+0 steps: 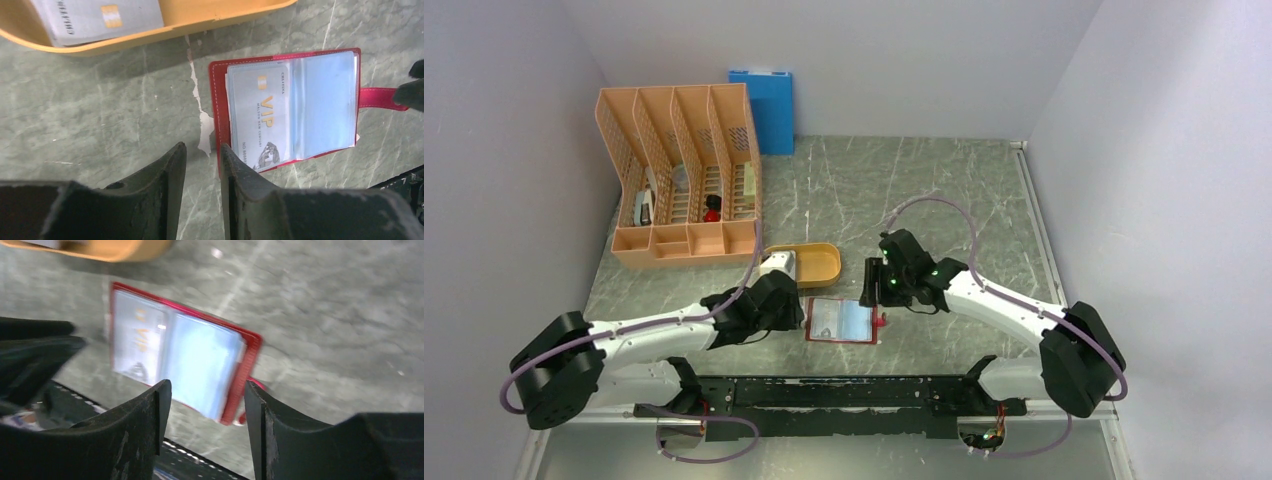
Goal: Put the credit cards into the card holder
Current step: Close the card holder at the center of the board.
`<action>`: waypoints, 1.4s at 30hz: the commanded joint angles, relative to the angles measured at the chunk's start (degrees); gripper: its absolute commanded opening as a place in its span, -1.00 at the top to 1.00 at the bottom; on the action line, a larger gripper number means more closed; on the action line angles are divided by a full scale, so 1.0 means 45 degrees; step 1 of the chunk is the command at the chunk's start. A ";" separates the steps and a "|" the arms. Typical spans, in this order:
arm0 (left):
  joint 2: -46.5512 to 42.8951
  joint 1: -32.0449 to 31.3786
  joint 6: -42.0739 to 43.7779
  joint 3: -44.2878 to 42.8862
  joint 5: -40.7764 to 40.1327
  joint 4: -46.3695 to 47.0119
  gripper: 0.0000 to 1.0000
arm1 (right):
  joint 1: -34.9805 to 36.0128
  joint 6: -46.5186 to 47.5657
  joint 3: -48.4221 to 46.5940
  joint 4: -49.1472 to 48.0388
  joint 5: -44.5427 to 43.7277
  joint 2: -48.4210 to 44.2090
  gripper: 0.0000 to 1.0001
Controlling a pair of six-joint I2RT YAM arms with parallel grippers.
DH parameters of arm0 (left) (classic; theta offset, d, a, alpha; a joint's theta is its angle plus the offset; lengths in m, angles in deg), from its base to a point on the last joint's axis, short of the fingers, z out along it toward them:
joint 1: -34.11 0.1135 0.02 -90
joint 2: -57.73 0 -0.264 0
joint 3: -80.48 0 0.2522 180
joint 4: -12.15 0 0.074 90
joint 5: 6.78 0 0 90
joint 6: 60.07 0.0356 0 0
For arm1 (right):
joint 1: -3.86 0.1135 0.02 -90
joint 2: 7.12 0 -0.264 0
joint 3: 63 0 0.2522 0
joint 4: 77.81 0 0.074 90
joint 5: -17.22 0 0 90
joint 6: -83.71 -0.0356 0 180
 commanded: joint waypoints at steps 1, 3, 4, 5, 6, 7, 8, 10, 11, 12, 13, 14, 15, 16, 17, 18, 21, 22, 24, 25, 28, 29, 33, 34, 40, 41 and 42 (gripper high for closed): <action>-0.0975 -0.0046 0.0039 -0.0194 -0.0962 -0.0965 0.24 | -0.0105 0.0255 0.0813 0.1138 -0.1137 -0.0118 -0.17; -0.1375 -0.0048 0.0039 -0.0105 -0.1230 -0.1158 0.18 | -0.0128 0.0178 0.1024 0.0941 -0.1135 -0.0019 -0.13; -0.1550 -0.0056 0.0019 -0.0072 -0.1339 -0.1244 0.15 | -0.0125 0.0188 0.1059 0.0925 -0.1165 0.0084 -0.09; -0.1677 -0.0044 0.0034 -0.0024 -0.1387 -0.1306 0.14 | -0.0136 0.0185 0.1068 0.0896 -0.1167 0.0197 -0.05; -0.1781 -0.0043 0.0043 0.0012 -0.1408 -0.1338 0.12 | -0.0157 0.0187 0.1089 0.0853 -0.1159 0.0304 0.01; -0.1845 -0.0043 0.0027 0.0075 -0.1400 -0.1361 0.12 | -0.0150 0.0193 0.1120 0.0845 -0.1158 0.0417 0.06; -0.1873 -0.0060 0.0018 0.0122 -0.1334 -0.1337 0.12 | -0.0154 0.0200 0.1115 0.0844 -0.1161 0.0507 0.14; -0.1823 -0.0061 0.0009 0.0282 -0.1159 -0.1157 0.12 | -0.0145 0.0238 0.1183 0.0827 -0.1166 0.0538 0.38; -0.1745 -0.0062 0.0027 0.0409 -0.1008 -0.0965 0.13 | -0.0144 0.0233 0.1235 0.0815 -0.1159 0.0500 0.52; -0.1628 -0.0062 0.0053 0.0549 -0.0787 -0.0685 0.14 | -0.0149 0.0251 0.1247 0.0806 -0.1166 0.0393 0.68; -0.1499 -0.0057 0.0059 0.0662 -0.0576 -0.0403 0.15 | -0.0157 0.0283 0.1246 0.0838 -0.1152 0.0275 0.85; -0.1280 -0.0062 0.0041 0.0732 -0.0415 -0.0187 0.16 | -0.0150 0.0343 0.1228 0.0807 -0.1045 0.0084 1.00; -0.1072 -0.0052 0.0039 0.0785 -0.0268 0.0064 0.17 | -0.0147 0.0412 0.1231 0.0774 -0.0907 -0.0181 1.00; -0.0814 -0.0046 0.0036 0.0840 -0.0118 0.0387 0.18 | -0.0154 0.0476 0.1212 0.0716 -0.0749 -0.0476 1.00; -0.0555 -0.0046 0.0053 0.0820 -0.0031 0.0602 0.21 | -0.0145 0.0638 0.1158 0.0623 -0.0477 -0.0781 1.00; -0.0305 -0.0048 0.0099 0.0806 0.0083 0.0837 0.23 | -0.0144 0.0822 0.1127 0.0463 -0.0094 -0.1049 1.00; 0.0436 -0.0055 0.0256 0.0721 0.0506 0.1416 0.28 | -0.0144 0.1237 0.0891 0.0077 0.1034 -0.1745 1.00; 0.0644 -0.0061 0.0315 0.0676 0.0710 0.1593 0.30 | -0.0149 0.1319 0.0796 -0.0045 0.1447 -0.1875 1.00; 0.0994 -0.0045 0.0372 0.0606 0.0995 0.2012 0.33 | -0.0127 0.1351 0.0690 -0.0463 0.2458 -0.2025 1.00; 0.1146 -0.0067 0.0385 0.0579 0.1151 0.2234 0.35 | -0.0125 0.1238 0.0705 -0.0774 0.2912 -0.2078 1.00; 0.1434 -0.0083 0.0397 0.0457 0.1324 0.2475 0.38 | -0.0064 0.0702 0.0946 -0.1957 0.4198 -0.2036 1.00; 0.1452 -0.0094 0.0415 0.0445 0.1336 0.2487 0.39 | -0.0039 0.0491 0.1022 -0.2505 0.4455 -0.1984 1.00; 0.1161 -0.0089 0.0405 0.0494 0.1167 0.2345 0.39 | 0.0070 -0.0329 0.1364 -0.4332 0.5278 -0.1575 1.00; 0.1045 -0.0092 0.0402 0.0516 0.1141 0.2268 0.39 | 0.0103 -0.0517 0.1407 -0.4778 0.5386 -0.1431 1.00; -0.0002 -0.0099 0.0263 0.0646 0.0633 0.1159 0.33 | 0.0714 -0.0888 0.0879 -0.5904 0.5066 0.0330 1.00; -0.0273 -0.0096 0.0225 0.0676 0.0529 0.0884 0.31 | 0.0833 -0.0890 0.0777 -0.5988 0.4996 0.0631 1.00; -0.0575 -0.0096 0.0211 0.0724 0.0436 0.0584 0.30 | 0.0967 -0.0885 0.0640 -0.6050 0.4936 0.0944 1.00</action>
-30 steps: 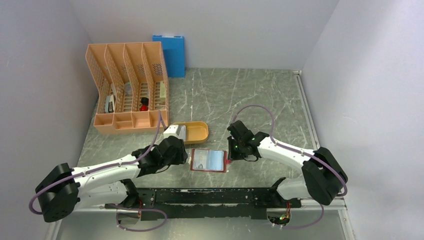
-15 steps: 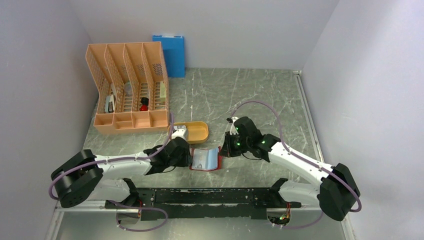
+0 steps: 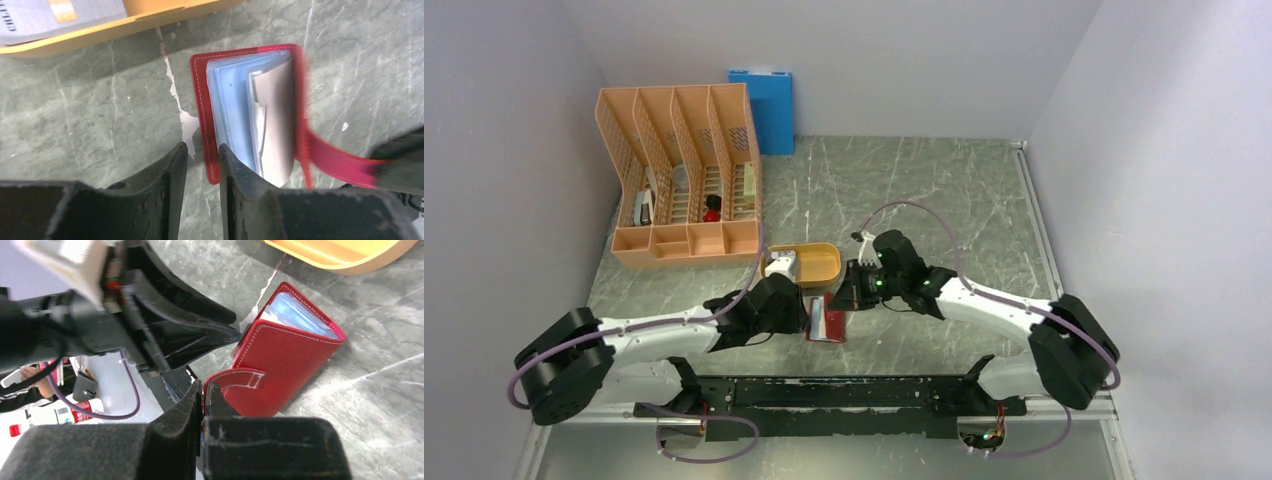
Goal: Put the credit cards into the card holder
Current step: Close the card holder at the center of the board.
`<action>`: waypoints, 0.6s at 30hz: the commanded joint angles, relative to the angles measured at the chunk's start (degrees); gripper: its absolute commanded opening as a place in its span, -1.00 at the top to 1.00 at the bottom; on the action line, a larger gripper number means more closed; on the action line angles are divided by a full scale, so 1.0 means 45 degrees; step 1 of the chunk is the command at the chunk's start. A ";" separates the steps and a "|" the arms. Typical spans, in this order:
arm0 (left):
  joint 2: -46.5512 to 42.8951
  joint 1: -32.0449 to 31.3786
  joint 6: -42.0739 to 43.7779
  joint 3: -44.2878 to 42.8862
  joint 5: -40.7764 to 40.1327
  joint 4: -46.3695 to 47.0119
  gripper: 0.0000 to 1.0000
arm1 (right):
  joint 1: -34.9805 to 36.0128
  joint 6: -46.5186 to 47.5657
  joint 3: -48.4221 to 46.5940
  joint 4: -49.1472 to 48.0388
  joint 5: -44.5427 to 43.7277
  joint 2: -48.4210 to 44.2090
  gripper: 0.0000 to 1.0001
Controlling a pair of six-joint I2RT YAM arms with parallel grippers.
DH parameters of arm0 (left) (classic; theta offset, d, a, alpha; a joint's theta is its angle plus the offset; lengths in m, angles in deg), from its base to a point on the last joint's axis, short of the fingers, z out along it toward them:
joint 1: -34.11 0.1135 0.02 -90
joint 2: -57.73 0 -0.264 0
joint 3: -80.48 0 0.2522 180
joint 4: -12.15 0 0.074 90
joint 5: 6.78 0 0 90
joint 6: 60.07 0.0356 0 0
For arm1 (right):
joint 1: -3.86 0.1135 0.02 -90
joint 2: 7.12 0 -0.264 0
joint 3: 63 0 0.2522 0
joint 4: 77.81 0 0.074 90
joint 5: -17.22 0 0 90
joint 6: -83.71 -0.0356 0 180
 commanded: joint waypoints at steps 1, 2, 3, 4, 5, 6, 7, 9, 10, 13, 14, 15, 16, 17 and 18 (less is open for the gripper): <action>-0.1280 -0.0079 -0.0092 0.0155 -0.0519 -0.1364 0.28 | 0.0562 -0.0258 -0.0633 -0.1121 0.0008 0.1235 1.00; -0.1621 -0.0081 -0.0168 0.0200 -0.0626 -0.1697 0.26 | 0.0670 -0.0248 -0.0755 -0.1180 -0.0034 0.1512 1.00; -0.2006 -0.0069 -0.0226 0.0244 -0.0752 -0.2027 0.25 | 0.0793 -0.0239 -0.0875 -0.1220 -0.0079 0.1795 1.00; -0.2357 -0.0077 -0.0333 0.0272 -0.0912 -0.2385 0.23 | 0.0882 -0.0233 -0.1002 -0.1244 -0.0062 0.2063 1.00; -0.2752 -0.0068 -0.0440 0.0278 -0.1064 -0.2755 0.21 | 0.0951 -0.0233 -0.1138 -0.1257 0.0033 0.2335 1.00; -0.3134 -0.0082 -0.0553 0.0265 -0.1241 -0.3177 0.19 | 0.1026 -0.0237 -0.1267 -0.1266 0.0164 0.2565 1.00; -0.3496 -0.0076 -0.0679 0.0253 -0.1376 -0.3547 0.18 | 0.1089 -0.0238 -0.1376 -0.1225 0.0227 0.2711 0.82; -0.4185 -0.0076 -0.0835 0.0206 -0.1617 -0.4157 0.15 | 0.1185 -0.0195 -0.1480 -0.1092 0.0230 0.2663 0.30; -0.4521 -0.0071 -0.0878 0.0199 -0.1682 -0.4370 0.14 | 0.1197 -0.0162 -0.1473 -0.0952 0.0169 0.2484 0.11; -0.5221 -0.0072 -0.0889 0.0040 -0.1853 -0.4743 0.10 | 0.1185 0.0332 -0.1761 0.0148 -0.0058 0.1729 -0.14; -0.5320 -0.0080 -0.0848 -0.0032 -0.1916 -0.4825 0.08 | 0.1172 0.0583 -0.1882 0.0795 -0.0250 0.1407 -0.18; -0.5391 -0.0069 -0.0787 -0.0151 -0.1960 -0.4818 0.06 | 0.1158 0.0792 -0.1978 0.1354 -0.0562 0.1047 -0.21; -0.5392 -0.0084 -0.0714 -0.0241 -0.1954 -0.4790 0.02 | 0.1149 0.0997 -0.2024 0.1822 -0.0884 0.0665 -0.22; -0.5370 -0.0069 -0.0663 -0.0355 -0.1982 -0.4740 -0.07 | 0.1065 0.1164 -0.2010 0.2220 -0.1198 0.0315 -0.23; -0.5280 -0.0067 -0.0644 -0.0452 -0.1971 -0.4697 -0.17 | 0.0935 0.1268 -0.1923 0.2511 -0.1489 -0.0046 -0.23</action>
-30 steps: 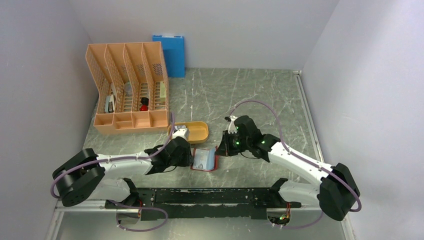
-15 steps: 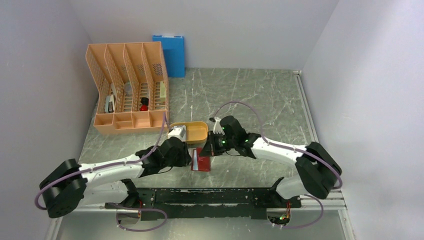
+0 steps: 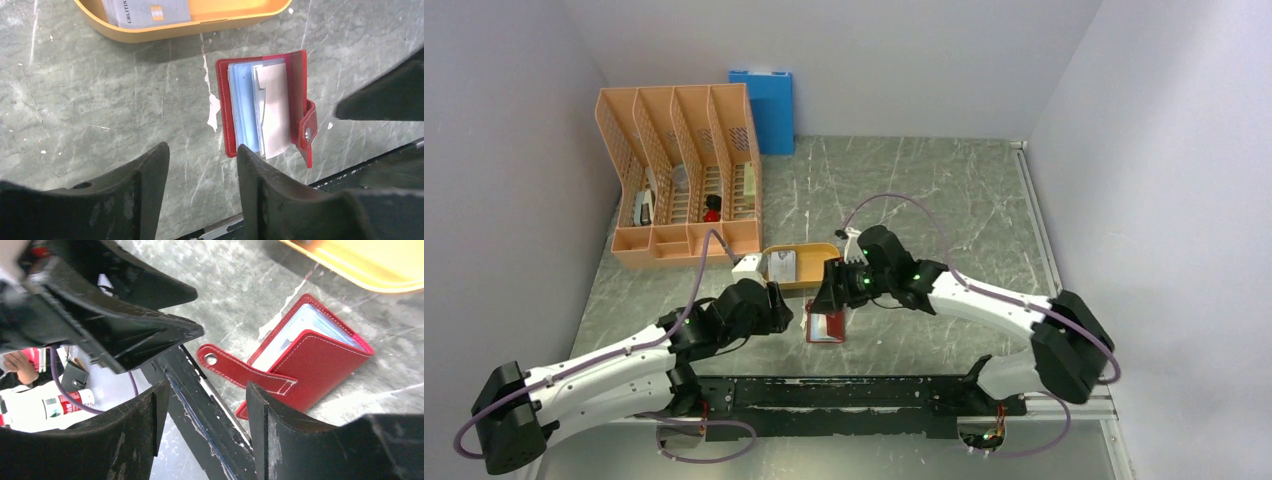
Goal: Put the credit cards into the card holder
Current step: Close the card holder at the center of the board.
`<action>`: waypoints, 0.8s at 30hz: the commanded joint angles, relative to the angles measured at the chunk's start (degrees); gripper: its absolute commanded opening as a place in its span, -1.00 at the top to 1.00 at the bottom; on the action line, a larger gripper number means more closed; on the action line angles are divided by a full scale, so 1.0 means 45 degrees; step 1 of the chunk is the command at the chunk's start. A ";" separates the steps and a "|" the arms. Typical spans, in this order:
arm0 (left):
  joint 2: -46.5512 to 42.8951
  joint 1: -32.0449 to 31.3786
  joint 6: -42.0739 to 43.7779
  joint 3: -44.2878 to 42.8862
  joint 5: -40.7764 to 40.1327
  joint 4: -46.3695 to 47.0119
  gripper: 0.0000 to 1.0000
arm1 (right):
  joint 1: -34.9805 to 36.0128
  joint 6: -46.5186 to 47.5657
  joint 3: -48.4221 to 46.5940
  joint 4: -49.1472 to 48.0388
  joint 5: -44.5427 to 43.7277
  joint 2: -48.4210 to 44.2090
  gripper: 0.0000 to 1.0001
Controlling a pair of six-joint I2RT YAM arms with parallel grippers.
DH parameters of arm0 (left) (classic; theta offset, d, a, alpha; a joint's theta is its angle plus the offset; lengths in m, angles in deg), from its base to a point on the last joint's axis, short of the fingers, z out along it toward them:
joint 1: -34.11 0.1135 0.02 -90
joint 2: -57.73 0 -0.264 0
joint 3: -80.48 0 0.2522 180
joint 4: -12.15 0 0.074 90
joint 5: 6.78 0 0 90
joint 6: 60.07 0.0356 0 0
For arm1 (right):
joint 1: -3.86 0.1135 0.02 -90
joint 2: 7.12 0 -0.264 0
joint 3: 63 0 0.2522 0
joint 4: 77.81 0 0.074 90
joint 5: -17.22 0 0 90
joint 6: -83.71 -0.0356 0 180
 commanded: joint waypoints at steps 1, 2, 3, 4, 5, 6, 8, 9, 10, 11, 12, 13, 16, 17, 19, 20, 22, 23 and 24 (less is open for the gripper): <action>0.0080 -0.0060 0.0099 -0.0613 -0.0425 -0.0317 -0.25 | -0.0367 0.0902 -0.0104 0.1790 -0.1312 -0.1666 -0.22; 0.0160 -0.0058 0.0185 -0.0654 -0.0293 -0.0086 -0.30 | -0.0572 0.0838 0.0234 0.1666 -0.1306 -0.1912 -0.20; 0.0224 -0.0067 0.0301 -0.0683 -0.0150 0.0145 -0.34 | -0.0783 0.0712 0.0608 0.1475 -0.1144 -0.2084 -0.17; 0.0257 -0.0059 0.0359 -0.0689 0.0032 0.0409 -0.35 | -0.0880 0.0601 0.0945 0.1168 -0.0948 -0.2179 -0.15; 0.0273 -0.0058 0.0381 -0.0705 0.0135 0.0598 -0.37 | -0.0895 0.0483 0.1234 0.0956 -0.0855 -0.2210 -0.13; 0.0248 -0.0057 0.0357 -0.0731 0.0204 0.0763 -0.41 | -0.0901 0.0373 0.1422 0.0835 -0.0863 -0.2205 -0.11; 0.0078 -0.0068 0.0352 -0.0757 0.0312 0.1097 -0.45 | -0.0897 0.0208 0.1793 0.0649 -0.1186 -0.2218 -0.05; -0.0084 -0.0071 0.0339 -0.0782 0.0334 0.1209 -0.45 | -0.0911 0.0116 0.1977 0.0574 -0.1571 -0.2266 0.00; -0.0204 -0.0059 0.0332 -0.0819 0.0327 0.1303 -0.47 | -0.0925 0.0117 0.2191 0.0377 -0.2001 -0.2238 0.06; -0.0336 -0.0058 0.0344 -0.0853 0.0306 0.1366 -0.49 | -0.0908 0.0173 0.2337 0.0186 -0.2144 -0.2088 0.14; -0.0409 -0.0060 0.0355 -0.0879 0.0255 0.1428 -0.51 | -0.0918 0.0231 0.2358 0.0084 -0.2143 -0.1791 0.21; -0.0408 -0.0060 0.0366 -0.0868 0.0219 0.1482 -0.53 | -0.0916 0.0314 0.2263 0.0010 -0.2023 -0.1388 0.25; -0.0100 -0.0061 0.0431 -0.0983 0.0356 0.1487 -0.56 | -0.0524 0.0330 0.1918 -0.0414 -0.1906 -0.0512 0.32; 0.0084 -0.0058 0.0444 -0.1044 0.0407 0.1458 -0.57 | -0.0401 0.0322 0.1834 -0.0562 -0.1954 -0.0347 0.32; 0.0447 -0.0057 0.0424 -0.1047 0.0542 0.1524 -0.57 | -0.0242 0.0285 0.1632 -0.0753 -0.1931 0.0040 0.32; 0.0607 -0.0057 0.0401 -0.0984 0.0621 0.1626 -0.58 | -0.0197 0.0289 0.1554 -0.0749 -0.1899 0.0345 0.32; 0.0871 -0.0057 0.0379 -0.0831 0.0826 0.1990 -0.58 | -0.0045 0.0310 0.1369 -0.0760 -0.1933 0.0771 0.32; 0.1014 -0.0057 0.0371 -0.0754 0.0906 0.2148 -0.58 | 0.0023 0.0319 0.1275 -0.0747 -0.1989 0.0956 0.32; 0.1149 -0.0057 0.0378 -0.0708 0.0950 0.2345 -0.58 | 0.0080 0.0313 0.1202 -0.0755 -0.2045 0.1114 0.32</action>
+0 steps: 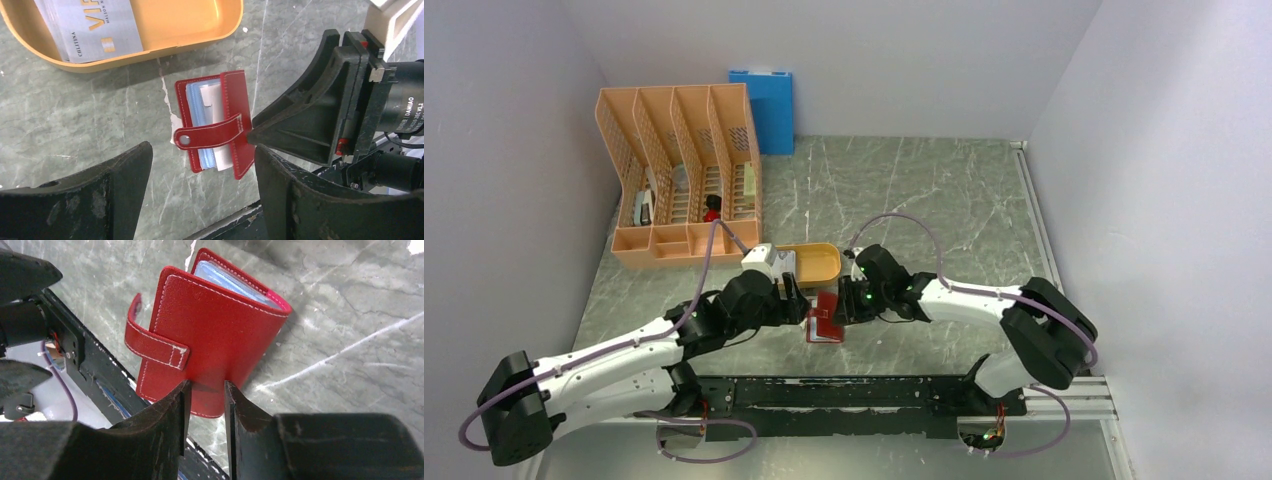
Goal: Put the credit cards into the card holder
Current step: Close the card holder at the center of the board.
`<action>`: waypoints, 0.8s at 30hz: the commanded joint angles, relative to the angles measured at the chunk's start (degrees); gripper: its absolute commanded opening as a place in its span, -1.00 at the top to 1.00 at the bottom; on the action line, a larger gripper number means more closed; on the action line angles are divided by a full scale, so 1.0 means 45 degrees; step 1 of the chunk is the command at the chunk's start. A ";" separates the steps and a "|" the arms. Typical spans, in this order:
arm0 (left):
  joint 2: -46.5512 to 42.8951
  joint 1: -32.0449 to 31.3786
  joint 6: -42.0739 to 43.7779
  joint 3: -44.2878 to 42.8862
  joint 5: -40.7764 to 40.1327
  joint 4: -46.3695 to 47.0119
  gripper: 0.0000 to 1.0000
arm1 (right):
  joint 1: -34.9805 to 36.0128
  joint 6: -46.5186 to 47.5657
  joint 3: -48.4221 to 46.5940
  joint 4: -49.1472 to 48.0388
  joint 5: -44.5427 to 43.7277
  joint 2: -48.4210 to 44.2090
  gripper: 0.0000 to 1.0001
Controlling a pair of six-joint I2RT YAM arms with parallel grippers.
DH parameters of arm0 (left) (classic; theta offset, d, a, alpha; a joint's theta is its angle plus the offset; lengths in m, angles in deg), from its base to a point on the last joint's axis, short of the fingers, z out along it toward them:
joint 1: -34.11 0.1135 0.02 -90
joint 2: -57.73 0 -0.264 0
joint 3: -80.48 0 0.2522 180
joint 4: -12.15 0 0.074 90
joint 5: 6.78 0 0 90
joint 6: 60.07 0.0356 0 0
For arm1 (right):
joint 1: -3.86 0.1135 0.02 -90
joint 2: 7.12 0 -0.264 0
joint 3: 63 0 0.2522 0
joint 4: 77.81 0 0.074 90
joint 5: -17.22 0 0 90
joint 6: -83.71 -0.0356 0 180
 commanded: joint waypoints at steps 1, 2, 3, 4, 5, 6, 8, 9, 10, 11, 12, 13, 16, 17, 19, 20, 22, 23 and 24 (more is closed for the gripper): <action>0.0540 -0.0057 0.0150 0.0007 0.0518 0.1120 -0.58 | 0.0265 0.0067 -0.0597 -0.0557 -0.0277 0.0646 0.32; 0.0712 -0.0067 0.0221 0.0016 0.0517 0.1182 -0.58 | 0.0299 0.0060 -0.0661 -0.0552 -0.0333 0.0778 0.32; 0.0880 -0.0070 0.0272 0.0027 0.0519 0.1275 -0.59 | 0.0345 0.0069 -0.0701 -0.0505 -0.0413 0.0892 0.32; 0.1057 -0.0064 0.0351 0.0028 0.0507 0.1352 -0.58 | 0.0402 0.0097 -0.0757 -0.0423 -0.0516 0.0982 0.32; 0.1211 -0.0068 0.0415 0.0038 0.0455 0.1418 -0.58 | 0.0443 0.0110 -0.0781 -0.0330 -0.0605 0.1081 0.31; 0.1401 -0.0059 0.0442 0.0047 0.0407 0.1522 -0.58 | 0.0485 0.0102 -0.0806 -0.0245 -0.0687 0.1174 0.31; 0.1820 -0.0057 0.0598 0.0052 0.0417 0.1763 -0.58 | 0.0549 0.0088 -0.0873 -0.0095 -0.0857 0.1320 0.31; 0.2066 -0.0057 0.0626 0.0034 0.0434 0.1867 -0.58 | 0.0608 0.0082 -0.0898 -0.0006 -0.0957 0.1397 0.31; 0.2333 -0.0057 0.0657 0.0015 0.0455 0.1959 -0.58 | 0.0642 0.0049 -0.0945 0.0062 -0.1055 0.1468 0.31; 0.2655 -0.0062 0.0668 -0.0049 0.0434 0.1999 -0.57 | 0.0690 0.0033 -0.0973 0.0090 -0.1138 0.1525 0.31; 0.2995 -0.0063 0.0652 -0.0118 0.0380 0.1960 -0.57 | 0.0721 0.0024 -0.0974 0.0093 -0.1166 0.1584 0.31; 0.3333 -0.0068 0.0626 -0.0185 0.0292 0.1917 -0.56 | 0.0742 0.0001 -0.0954 0.0076 -0.1192 0.1611 0.31; 0.4323 -0.0062 0.0558 -0.0418 0.0131 0.1806 -0.52 | 0.0752 -0.0115 -0.0831 -0.0026 -0.1162 0.1665 0.31; 0.4590 -0.0063 0.0533 -0.0464 0.0088 0.1807 -0.50 | 0.0753 -0.0136 -0.0773 -0.0082 -0.1127 0.1650 0.31; 0.5051 -0.0057 0.0434 -0.0479 0.0015 0.1840 -0.47 | 0.0752 -0.0152 -0.0666 -0.0175 -0.1071 0.1580 0.31; 0.5201 -0.0067 0.0391 -0.0465 -0.0005 0.1880 -0.45 | 0.0753 -0.0175 -0.0630 -0.0217 -0.1030 0.1556 0.31; 0.5404 -0.0065 0.0297 -0.0450 -0.0066 0.1887 -0.38 | 0.0765 -0.0176 -0.0569 -0.0209 -0.1004 0.1509 0.31; 0.5470 -0.0063 0.0257 -0.0441 -0.0127 0.1859 -0.35 | 0.0769 -0.0180 -0.0561 -0.0186 -0.0988 0.1474 0.31; 0.5515 -0.0063 0.0225 -0.0440 -0.0198 0.1806 -0.30 | 0.0772 -0.0147 -0.0544 -0.0171 -0.0966 0.1407 0.31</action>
